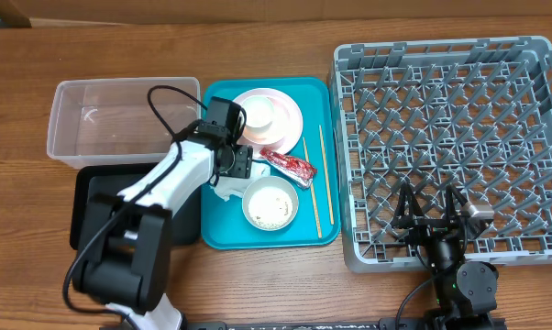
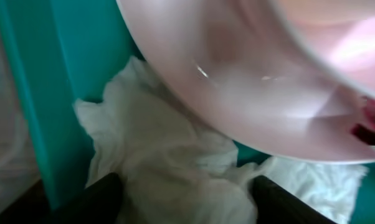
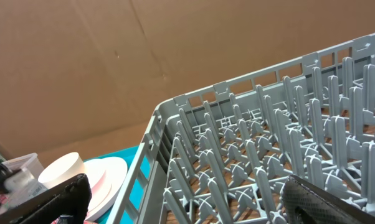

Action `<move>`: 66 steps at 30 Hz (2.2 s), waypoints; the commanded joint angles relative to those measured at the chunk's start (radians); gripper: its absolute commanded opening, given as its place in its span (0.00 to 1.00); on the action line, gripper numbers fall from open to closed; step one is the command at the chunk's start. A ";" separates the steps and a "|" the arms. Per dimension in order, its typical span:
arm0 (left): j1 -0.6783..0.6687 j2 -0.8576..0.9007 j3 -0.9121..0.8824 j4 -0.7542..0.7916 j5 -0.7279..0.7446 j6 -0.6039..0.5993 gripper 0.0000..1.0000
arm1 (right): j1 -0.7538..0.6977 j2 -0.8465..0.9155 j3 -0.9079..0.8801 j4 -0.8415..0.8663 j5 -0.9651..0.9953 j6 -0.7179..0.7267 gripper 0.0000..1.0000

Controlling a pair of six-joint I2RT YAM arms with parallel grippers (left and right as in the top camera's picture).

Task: Sort waste into correct bins and load items into the dishwasher
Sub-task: 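Lower the left gripper and pinch the white tissue, then carry the tissue left and release it into the clear bin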

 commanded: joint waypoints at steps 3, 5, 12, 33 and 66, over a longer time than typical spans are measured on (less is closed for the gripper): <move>-0.010 0.038 -0.008 -0.001 -0.003 0.016 0.60 | -0.007 -0.009 -0.011 0.005 -0.005 0.000 1.00; -0.010 0.035 -0.008 -0.001 0.000 0.016 0.55 | -0.007 -0.009 -0.011 0.005 -0.005 0.000 1.00; -0.009 0.017 0.056 -0.039 0.052 0.016 0.13 | -0.007 -0.009 -0.011 0.005 -0.005 0.000 1.00; 0.151 -0.111 0.427 -0.296 -0.304 -0.065 0.04 | -0.007 -0.009 -0.011 0.005 -0.005 0.000 1.00; 0.377 -0.146 0.681 -0.631 0.620 -0.101 1.00 | -0.007 -0.009 -0.011 0.005 -0.005 0.000 1.00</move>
